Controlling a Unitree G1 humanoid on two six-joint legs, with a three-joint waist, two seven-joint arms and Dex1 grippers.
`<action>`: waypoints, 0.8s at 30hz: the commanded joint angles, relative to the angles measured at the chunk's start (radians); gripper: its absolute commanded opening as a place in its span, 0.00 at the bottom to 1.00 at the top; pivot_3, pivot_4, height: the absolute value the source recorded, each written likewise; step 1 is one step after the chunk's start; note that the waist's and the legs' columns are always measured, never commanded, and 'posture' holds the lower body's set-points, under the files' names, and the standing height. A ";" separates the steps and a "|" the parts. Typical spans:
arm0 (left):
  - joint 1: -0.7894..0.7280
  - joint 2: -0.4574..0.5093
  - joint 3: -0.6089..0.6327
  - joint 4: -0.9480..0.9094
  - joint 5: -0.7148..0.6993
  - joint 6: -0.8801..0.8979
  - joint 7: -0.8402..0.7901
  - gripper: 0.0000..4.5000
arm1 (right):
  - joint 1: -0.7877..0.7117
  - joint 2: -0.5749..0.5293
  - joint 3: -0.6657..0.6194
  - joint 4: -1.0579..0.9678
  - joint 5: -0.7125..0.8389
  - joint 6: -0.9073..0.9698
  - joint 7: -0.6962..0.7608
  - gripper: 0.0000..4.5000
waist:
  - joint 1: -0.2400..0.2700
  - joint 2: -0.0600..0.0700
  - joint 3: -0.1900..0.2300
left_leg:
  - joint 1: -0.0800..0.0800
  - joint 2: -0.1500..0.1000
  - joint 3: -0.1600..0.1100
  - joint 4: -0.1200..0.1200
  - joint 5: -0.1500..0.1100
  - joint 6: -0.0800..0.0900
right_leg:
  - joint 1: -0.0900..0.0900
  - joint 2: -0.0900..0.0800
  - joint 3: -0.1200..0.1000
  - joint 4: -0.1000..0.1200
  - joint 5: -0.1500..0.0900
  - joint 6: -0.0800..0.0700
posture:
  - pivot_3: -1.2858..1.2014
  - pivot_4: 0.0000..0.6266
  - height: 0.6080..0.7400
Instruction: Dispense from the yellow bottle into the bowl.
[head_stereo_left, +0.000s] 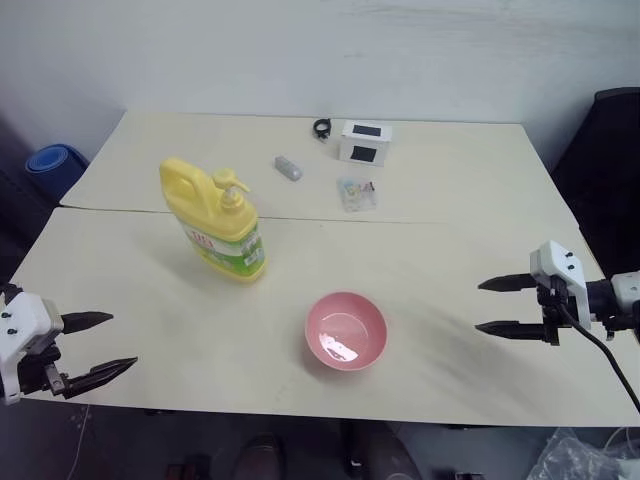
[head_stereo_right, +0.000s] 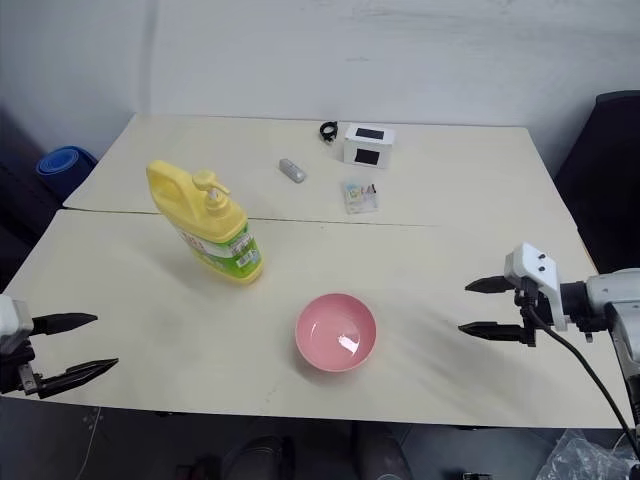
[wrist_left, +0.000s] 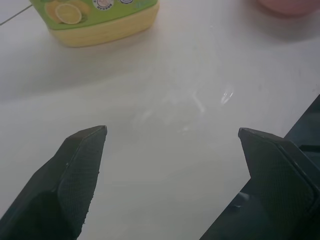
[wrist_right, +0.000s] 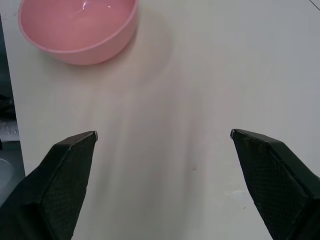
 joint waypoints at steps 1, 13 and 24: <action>0.011 -0.012 0.013 -0.019 0.006 -0.024 -0.005 1.00 | -0.011 -0.012 -0.023 -0.042 0.019 -0.014 0.002 0.99 | 0.000 0.000 0.000 | 0.000 0.000 0.000 0.000 0.000 0.000 | 0.000 0.000 0.000 0.000 0.000 0.000 | 0.52 0.24 1.00; -0.084 0.081 0.035 -0.126 -0.250 0.292 -0.085 1.00 | -0.006 -0.029 -0.027 -0.231 0.064 0.112 -0.047 0.99 | 0.003 0.000 0.000 | 0.000 0.000 0.000 0.002 0.000 0.000 | 0.000 0.001 -0.001 0.002 0.001 0.001 | 0.52 0.24 1.00; -0.166 0.207 -0.066 -0.378 -0.348 0.389 -0.159 1.00 | 0.046 0.046 0.080 -0.725 0.165 0.294 -0.219 0.99 | 0.002 -0.001 0.001 | 0.001 0.001 0.000 0.002 0.000 0.000 | 0.000 0.003 0.000 0.002 0.000 0.001 | 0.52 0.24 1.00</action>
